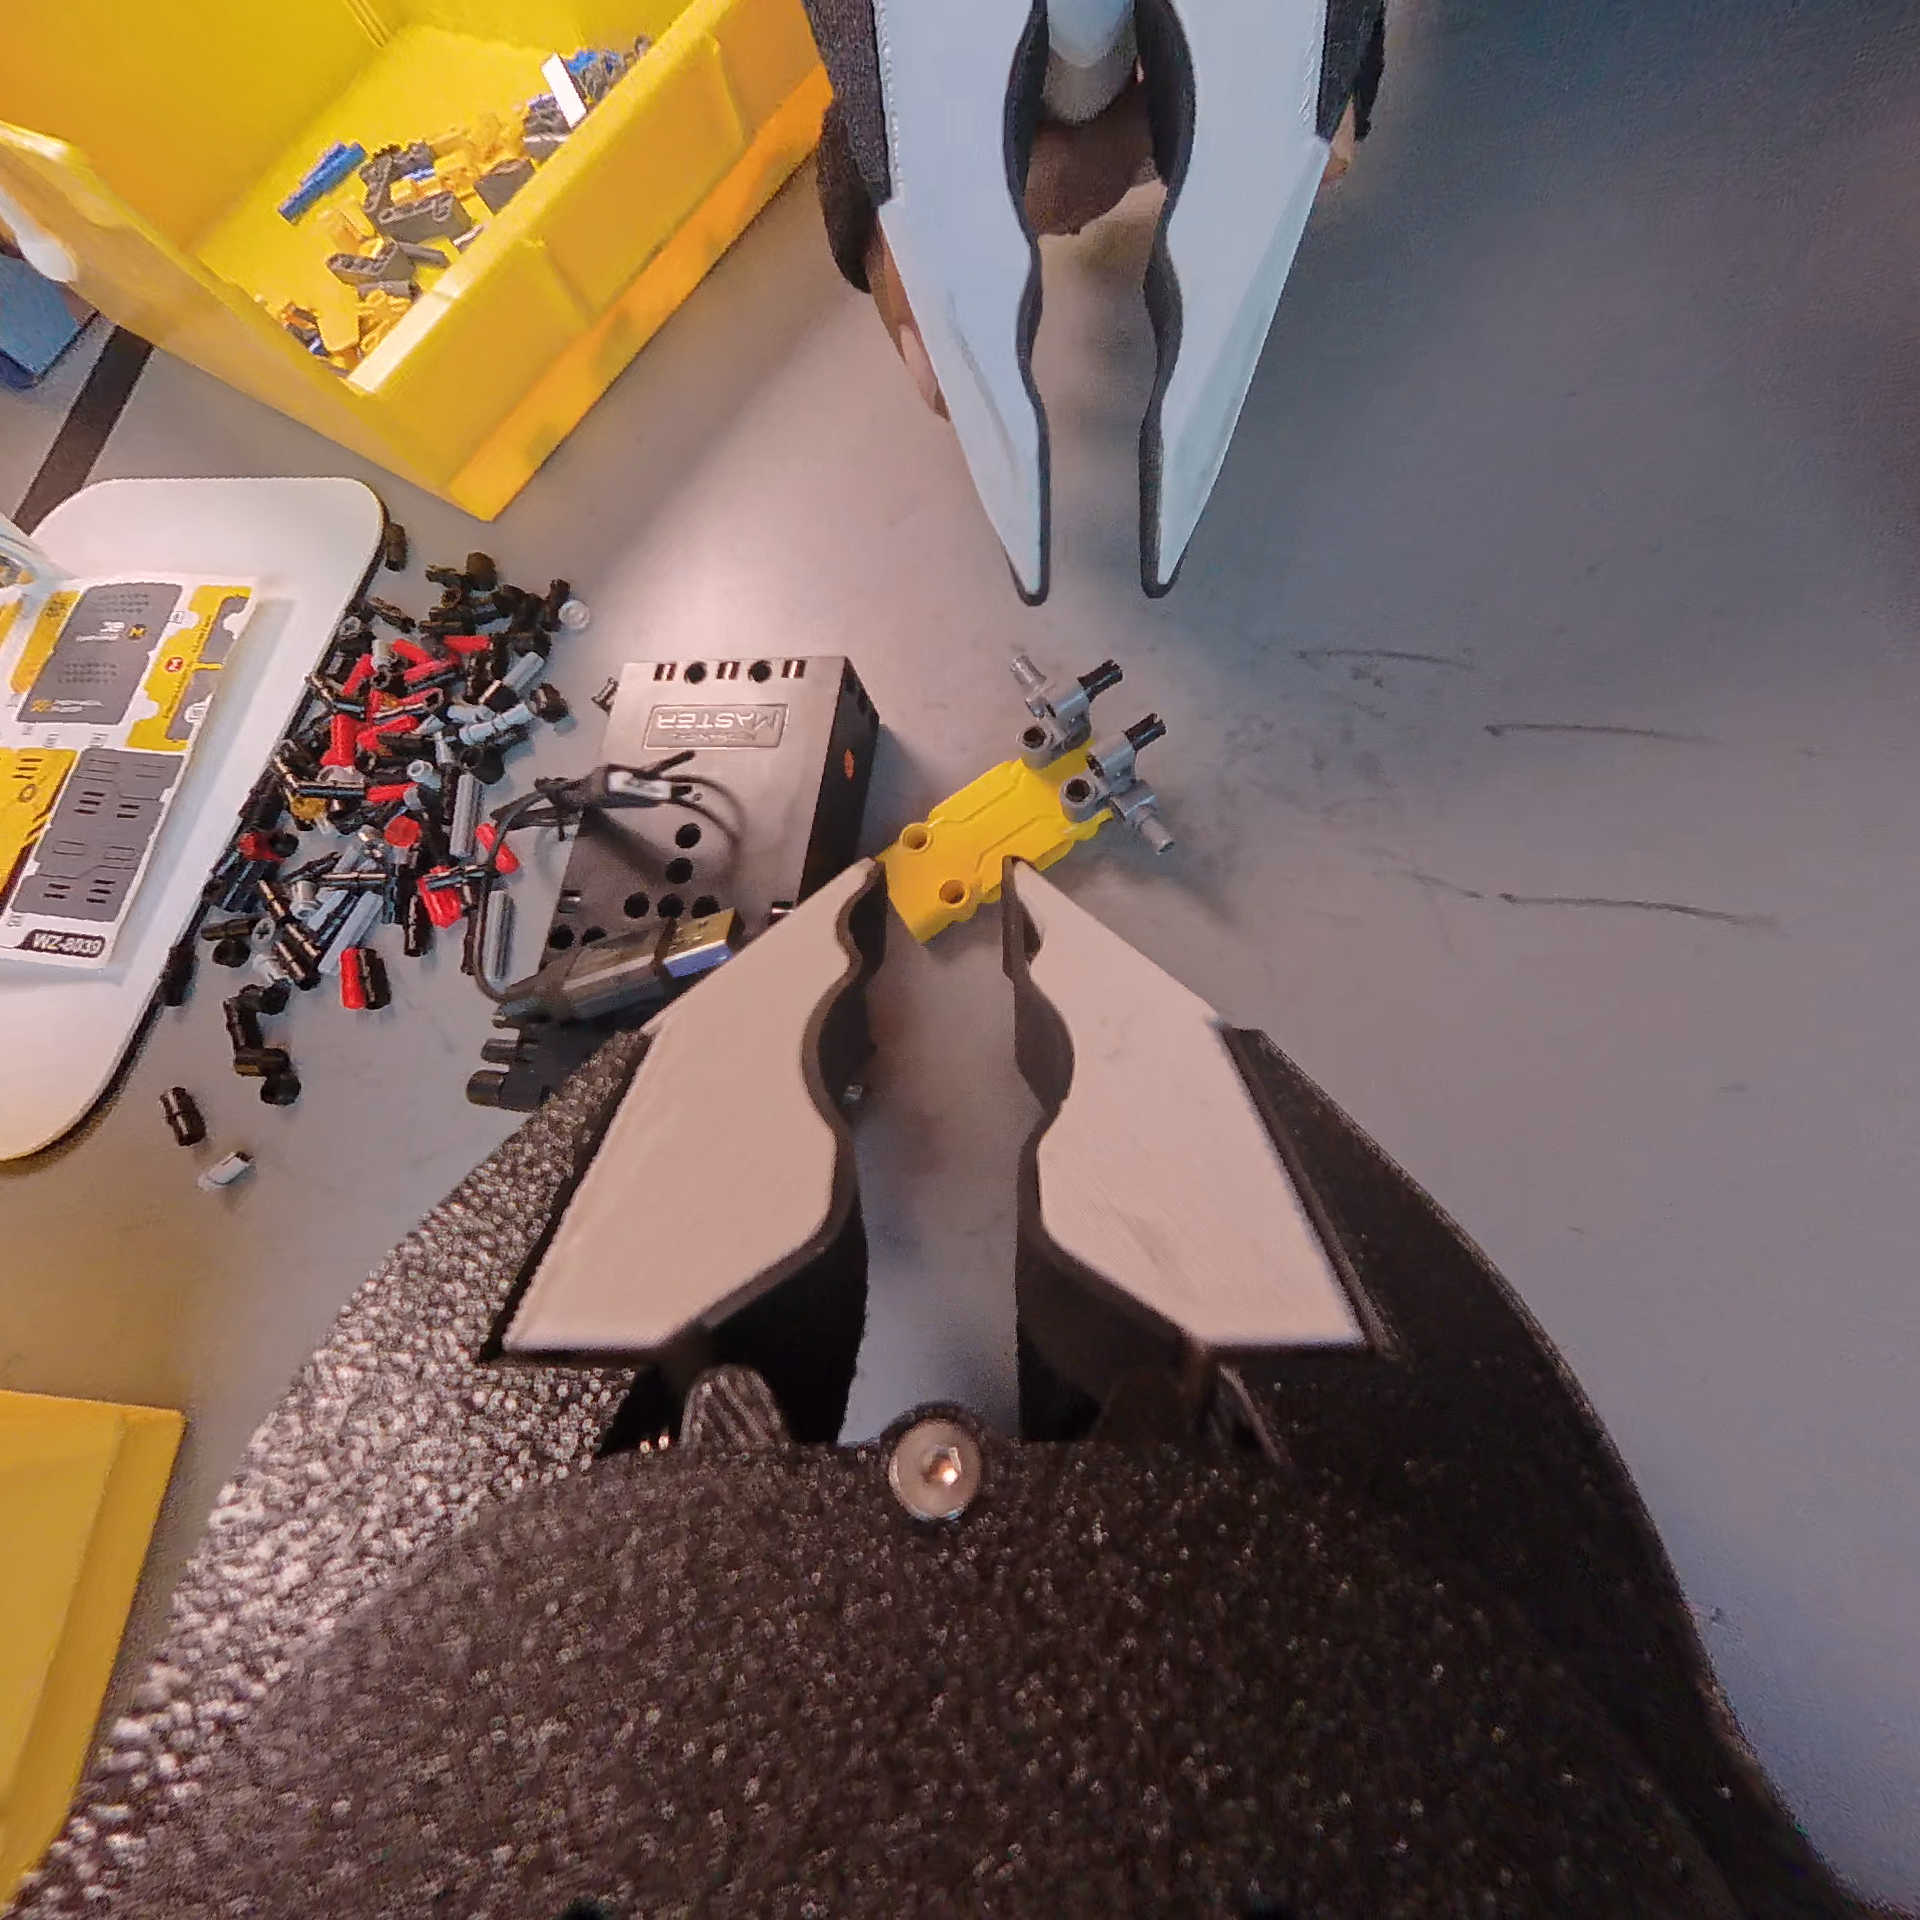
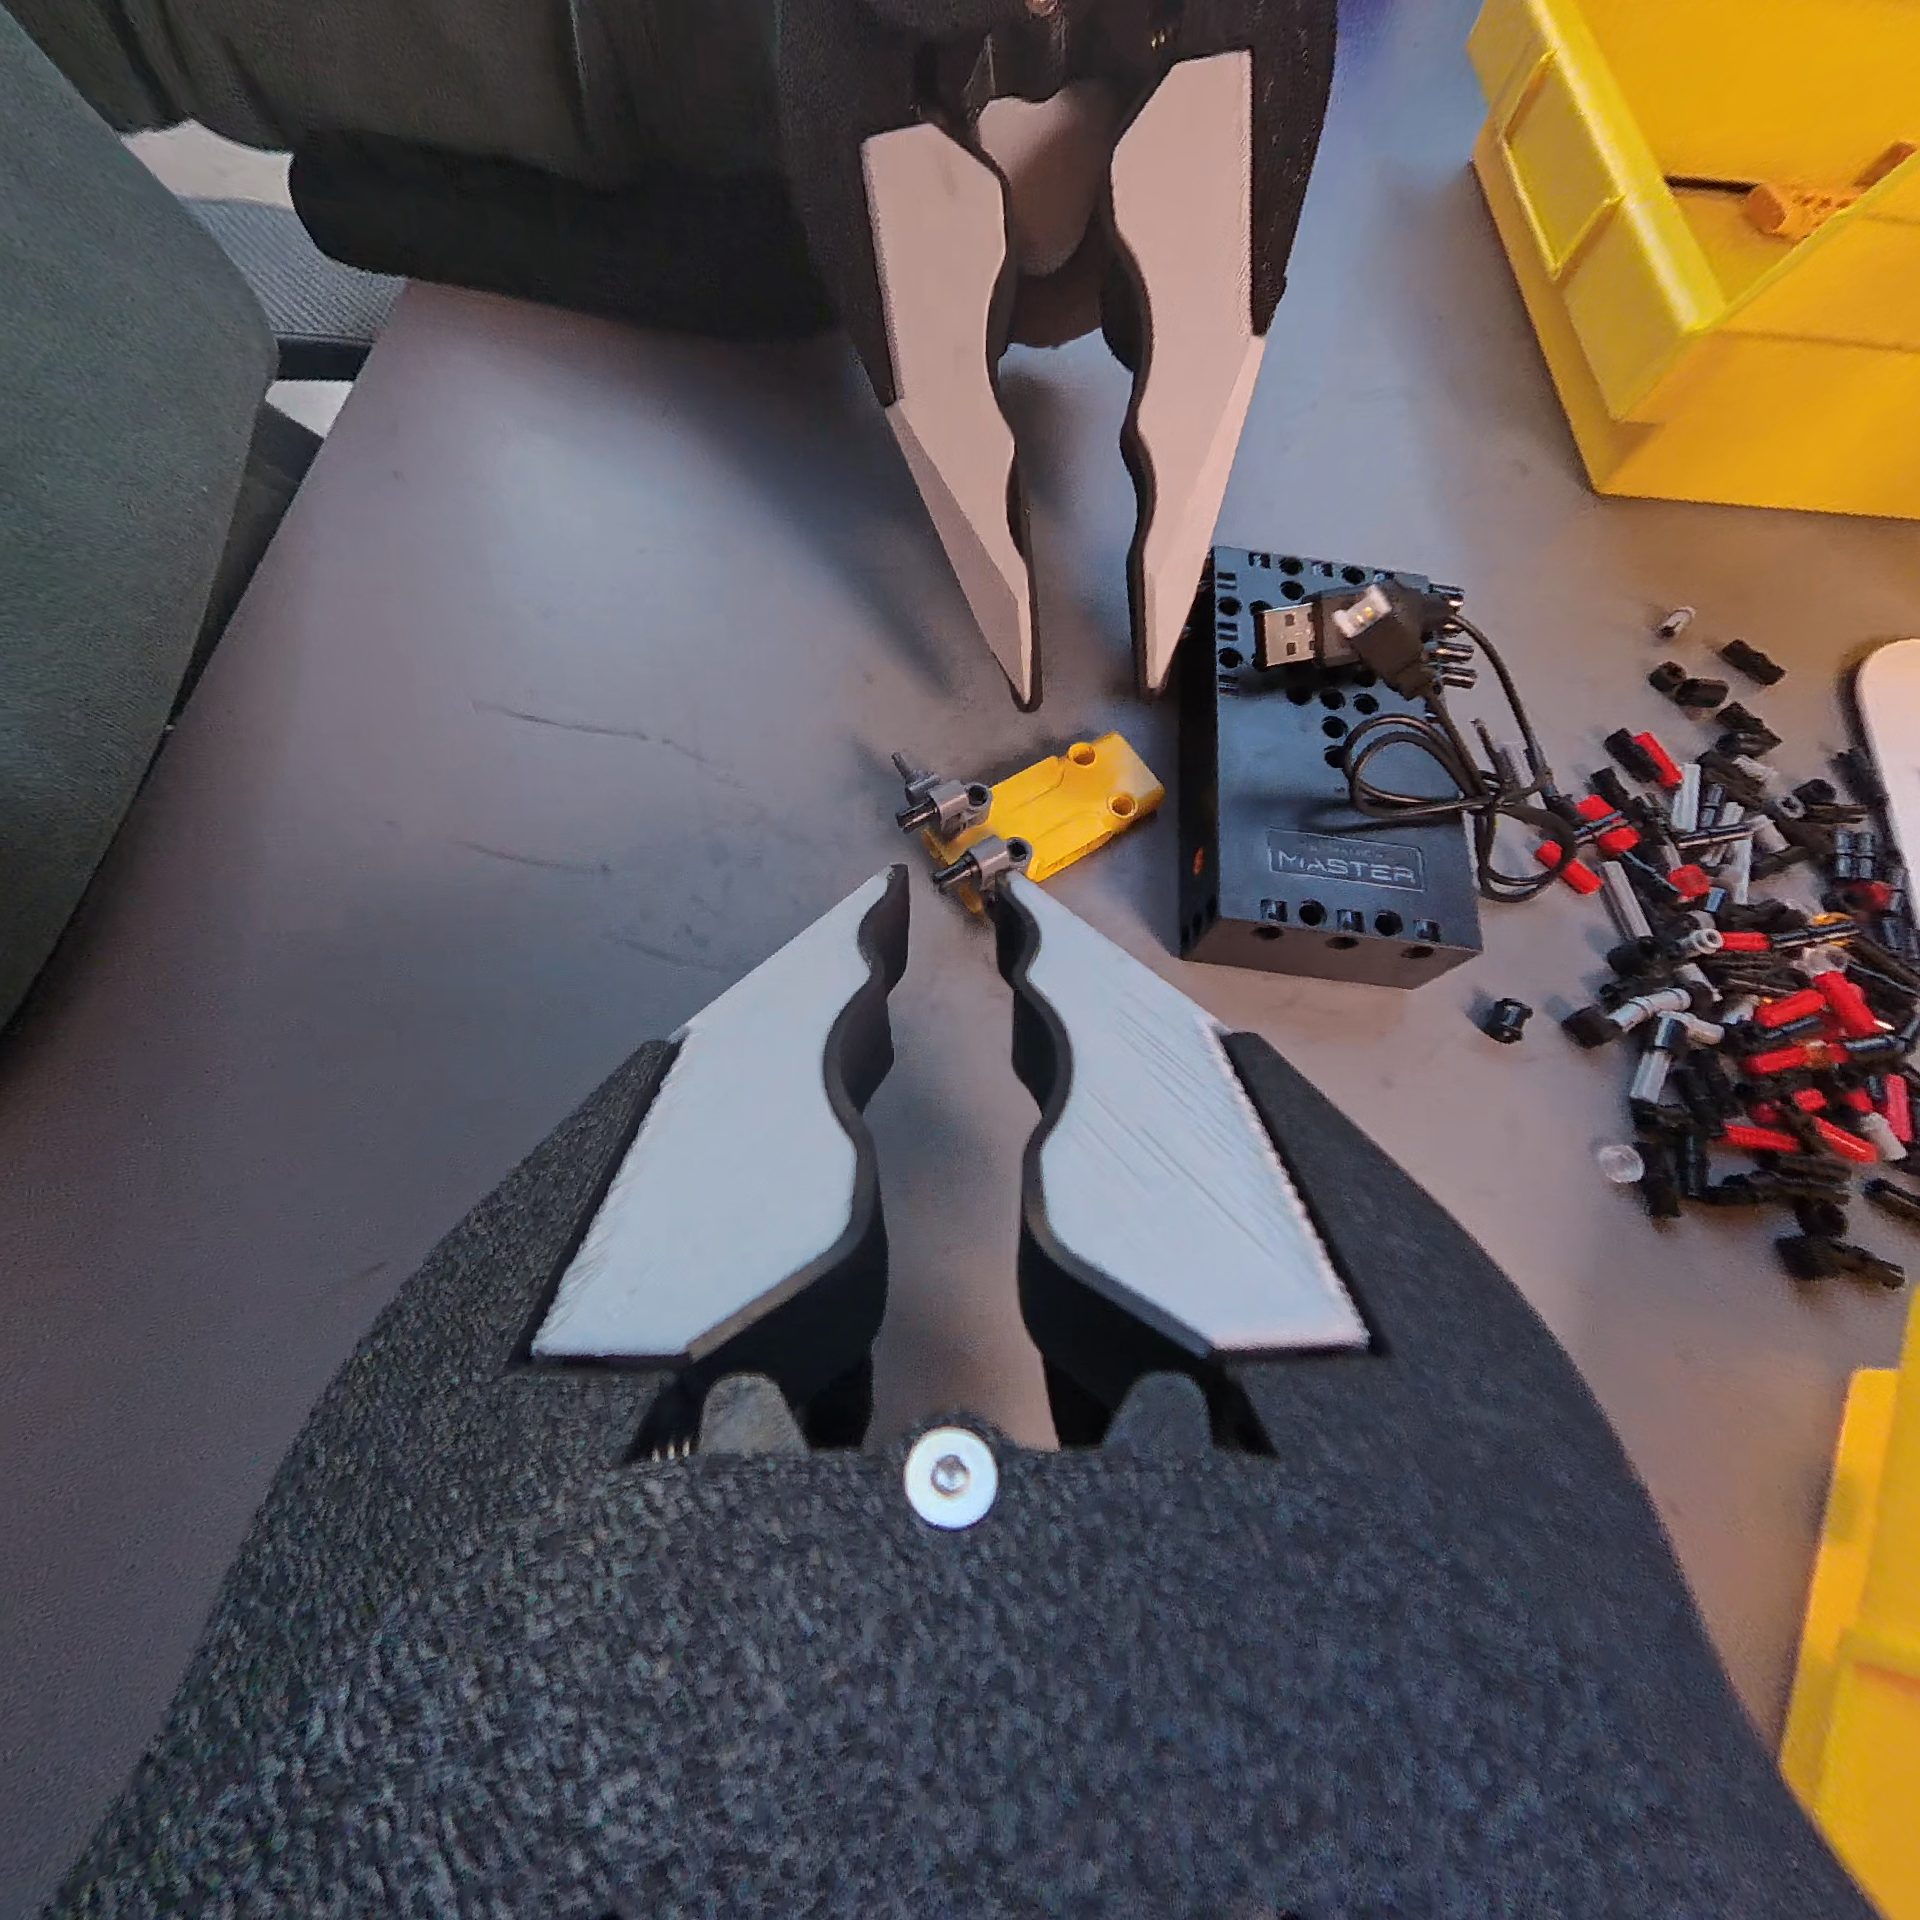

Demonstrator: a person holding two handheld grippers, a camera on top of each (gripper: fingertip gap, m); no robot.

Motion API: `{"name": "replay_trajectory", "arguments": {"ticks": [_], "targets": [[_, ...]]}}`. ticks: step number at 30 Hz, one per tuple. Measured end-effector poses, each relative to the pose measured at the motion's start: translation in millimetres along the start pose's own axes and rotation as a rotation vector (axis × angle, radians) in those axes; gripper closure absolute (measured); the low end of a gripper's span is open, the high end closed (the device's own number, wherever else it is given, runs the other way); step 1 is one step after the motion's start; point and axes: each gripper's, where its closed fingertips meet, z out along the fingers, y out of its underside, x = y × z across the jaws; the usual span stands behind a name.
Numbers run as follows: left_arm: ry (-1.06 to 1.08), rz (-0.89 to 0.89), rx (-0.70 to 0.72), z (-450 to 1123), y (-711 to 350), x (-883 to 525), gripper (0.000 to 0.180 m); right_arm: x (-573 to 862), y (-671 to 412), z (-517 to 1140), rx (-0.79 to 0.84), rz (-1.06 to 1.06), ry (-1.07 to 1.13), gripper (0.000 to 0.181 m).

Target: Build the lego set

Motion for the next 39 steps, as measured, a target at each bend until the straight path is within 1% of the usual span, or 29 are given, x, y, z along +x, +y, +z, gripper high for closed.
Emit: {"name": "replay_trajectory", "arguments": {"ticks": [2,4,7,9,11,12,16,20,22,23,25,27,29,31,34,36,39], "targets": [[0.048,-0.022,0.038,-4,-5,5,0.157,4,-2,-2,0.023,0.003,0.017,0.161],[0.133,-0.051,0.061,-5,-8,17,0.151,6,0,0,0.013,-0.007,0.036,0.152],[0.195,-0.045,0.043,0,-7,30,0.147,4,6,10,-0.028,-0.028,0.033,0.148],[0.198,-0.028,0.021,6,-9,35,0.146,2,11,16,-0.074,-0.060,0.040,0.153],[0.201,-0.015,0.008,11,-12,41,0.148,4,12,19,-0.089,-0.085,0.070,0.166],[0.191,-0.007,-0.001,14,-12,42,0.152,2,12,19,-0.101,-0.092,0.067,0.172],[0.161,0.017,-0.023,19,-11,40,0.163,-8,12,19,-0.101,-0.103,0.021,0.178],[0.185,0.057,-0.003,15,-12,47,0.164,-16,9,15,-0.082,-0.090,-0.038,0.178],[0.196,0.073,0.000,15,-12,50,0.164,-13,10,13,-0.087,-0.086,-0.026,0.168],[0.200,0.076,0.001,15,-12,50,0.164,-13,11,13,-0.093,-0.087,-0.023,0.170],[0.202,0.085,0.009,14,-13,51,0.164,-20,12,15,-0.107,-0.105,-0.048,0.181],[0.206,0.090,0.013,13,-14,52,0.163,-28,13,17,-0.111,-0.114,-0.087,0.181],[0.199,0.094,0.006,13,-11,51,0.163,-37,5,13,-0.064,-0.094,-0.149,0.181],[0.201,0.095,0.005,11,-10,49,0.162,-37,2,10,-0.041,-0.078,-0.156,0.181],[0.204,0.083,0.017,9,-9,47,0.161,-27,5,11,-0.053,-0.069,-0.113,0.169],[0.200,0.083,0.010,9,-8,47,0.163,-30,9,14,-0.068,-0.069,-0.124,0.168],[0.198,0.086,0.009,10,-9,48,0.164,-31,14,21,-0.110,-0.116,-0.099,0.181]]}}
